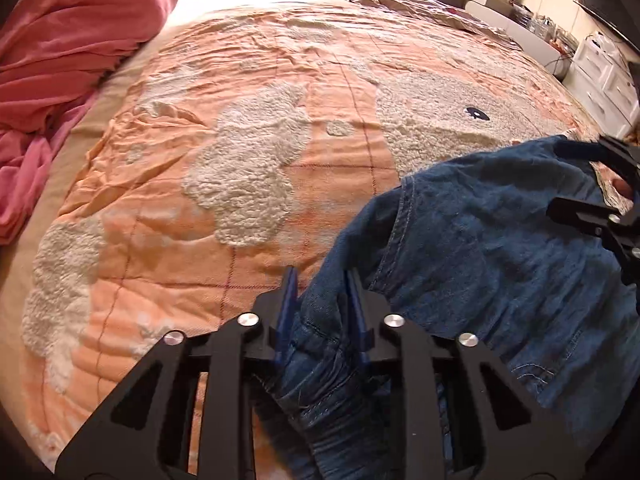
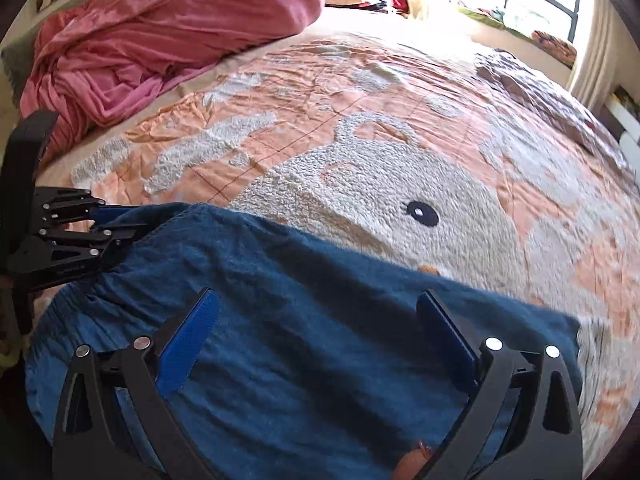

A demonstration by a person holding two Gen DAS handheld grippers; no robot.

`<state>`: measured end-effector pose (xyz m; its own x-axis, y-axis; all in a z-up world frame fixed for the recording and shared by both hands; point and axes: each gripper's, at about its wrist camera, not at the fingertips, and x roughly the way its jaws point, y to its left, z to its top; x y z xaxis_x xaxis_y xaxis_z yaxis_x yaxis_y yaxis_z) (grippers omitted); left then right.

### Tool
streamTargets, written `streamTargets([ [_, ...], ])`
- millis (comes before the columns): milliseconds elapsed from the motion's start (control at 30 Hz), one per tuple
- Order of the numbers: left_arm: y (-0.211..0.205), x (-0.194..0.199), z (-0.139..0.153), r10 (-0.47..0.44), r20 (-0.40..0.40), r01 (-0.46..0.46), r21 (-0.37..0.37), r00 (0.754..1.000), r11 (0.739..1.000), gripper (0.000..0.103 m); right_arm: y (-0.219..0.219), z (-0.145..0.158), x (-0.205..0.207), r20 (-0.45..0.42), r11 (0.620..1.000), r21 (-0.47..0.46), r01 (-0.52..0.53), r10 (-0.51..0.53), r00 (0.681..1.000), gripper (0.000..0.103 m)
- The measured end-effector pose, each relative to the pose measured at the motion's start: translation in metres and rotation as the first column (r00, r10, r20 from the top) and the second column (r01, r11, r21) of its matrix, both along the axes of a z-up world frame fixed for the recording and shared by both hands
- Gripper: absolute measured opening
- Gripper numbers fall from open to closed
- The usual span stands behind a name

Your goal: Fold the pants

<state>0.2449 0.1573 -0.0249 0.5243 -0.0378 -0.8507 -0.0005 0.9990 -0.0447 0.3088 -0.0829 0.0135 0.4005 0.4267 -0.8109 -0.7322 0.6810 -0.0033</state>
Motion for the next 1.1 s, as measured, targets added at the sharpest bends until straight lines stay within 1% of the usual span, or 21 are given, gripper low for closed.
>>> streamTargets([
  [67, -0.002, 0.0, 0.002, -0.021, 0.01, 0.021, -0.004, 1.0, 1.0, 0.005, 0.01, -0.004, 0.005, 0.016, 0.999, -0.033, -0.043, 0.043, 0.999, 0.099],
  [100, -0.003, -0.002, 0.004, -0.028, 0.022, 0.028, 0.001, 0.999, 1.0, 0.004, 0.014, -0.006, 0.007, 0.024, 0.997, -0.049, -0.059, 0.06, 0.998, 0.099],
  [200, -0.004, -0.009, 0.012, -0.039, 0.058, 0.04, -0.018, 0.998, 0.999, 0.003, 0.029, -0.011, 0.015, 0.047, 0.987, -0.105, -0.124, 0.129, 0.99, 0.098],
  [300, -0.005, -0.018, 0.026, -0.047, 0.113, 0.049, -0.009, 0.992, 0.999, 0.003, 0.043, -0.012, 0.02, 0.068, 0.97, -0.136, -0.2, 0.211, 0.975, 0.097],
  [333, -0.005, -0.02, 0.031, -0.049, 0.128, 0.051, -0.011, 0.991, 0.999, 0.003, 0.048, -0.012, 0.022, 0.075, 0.964, -0.148, -0.219, 0.232, 0.97, 0.097],
  [367, -0.006, -0.023, 0.035, -0.056, 0.142, 0.058, -0.01, 0.988, 0.998, 0.003, 0.052, -0.014, 0.024, 0.075, 0.959, -0.159, -0.235, 0.249, 0.966, 0.094],
  [400, -0.008, -0.025, 0.037, -0.061, 0.153, 0.063, -0.006, 0.986, 0.998, 0.003, 0.056, -0.016, 0.025, 0.065, 0.953, -0.17, -0.251, 0.265, 0.962, 0.083],
  [433, -0.01, -0.026, 0.039, -0.069, 0.159, 0.07, -0.001, 0.985, 0.998, 0.003, 0.059, -0.019, 0.025, 0.058, 0.949, -0.178, -0.26, 0.274, 0.96, 0.074],
  [467, -0.013, -0.027, 0.04, -0.077, 0.162, 0.077, 0.007, 0.984, 0.997, 0.003, 0.062, -0.022, 0.025, 0.036, 0.946, -0.178, -0.269, 0.28, 0.959, 0.056],
  [500, -0.015, -0.029, 0.04, -0.084, 0.166, 0.083, 0.013, 0.983, 0.996, 0.003, 0.063, -0.024, 0.023, -0.002, 0.943, -0.16, -0.293, 0.297, 0.955, 0.037],
  [533, -0.017, -0.028, 0.04, -0.087, 0.163, 0.085, 0.02, 0.983, 0.996, 0.003, 0.064, -0.026, 0.019, -0.015, 0.94, -0.146, -0.308, 0.31, 0.951, 0.031],
  [600, -0.019, -0.028, 0.037, -0.088, 0.155, 0.081, 0.052, 0.984, 0.995, 0.003, 0.061, -0.026, 0.01, -0.001, 0.943, -0.129, -0.306, 0.308, 0.951, 0.011],
  [633, -0.018, -0.027, 0.035, -0.083, 0.148, 0.075, 0.062, 0.985, 0.995, 0.003, 0.059, -0.024, 0.005, 0.011, 0.948, -0.128, -0.291, 0.295, 0.956, 0.007],
  [700, -0.015, -0.027, 0.033, -0.071, 0.144, 0.062, 0.063, 0.987, 0.996, 0.003, 0.05, -0.018, 0.0, 0.03, 0.962, -0.099, -0.254, 0.258, 0.966, 0.003],
  [833, -0.015, -0.035, 0.041, -0.082, 0.18, 0.069, 0.078, 0.98, 0.995, 0.003, 0.026, 0.006, -0.018, 0.071, 0.982, -0.006, -0.187, 0.187, 0.98, 0.003],
  [933, -0.019, -0.045, 0.05, -0.095, 0.209, 0.079, 0.083, 0.973, 0.993, 0.003, 0.009, 0.023, -0.037, 0.1, 0.986, 0.052, -0.16, 0.154, 0.983, 0.003],
  [1033, -0.027, -0.063, 0.063, -0.121, 0.24, 0.094, 0.118, 0.963, 0.988, 0.003, -0.007, 0.037, -0.061, 0.12, 0.984, 0.096, -0.15, 0.138, 0.983, 0.003],
  [1100, -0.034, -0.078, 0.075, -0.137, 0.256, 0.108, 0.125, 0.957, 0.986, 0.003, -0.016, 0.043, -0.078, 0.138, 0.984, 0.104, -0.143, 0.128, 0.982, 0.003],
])
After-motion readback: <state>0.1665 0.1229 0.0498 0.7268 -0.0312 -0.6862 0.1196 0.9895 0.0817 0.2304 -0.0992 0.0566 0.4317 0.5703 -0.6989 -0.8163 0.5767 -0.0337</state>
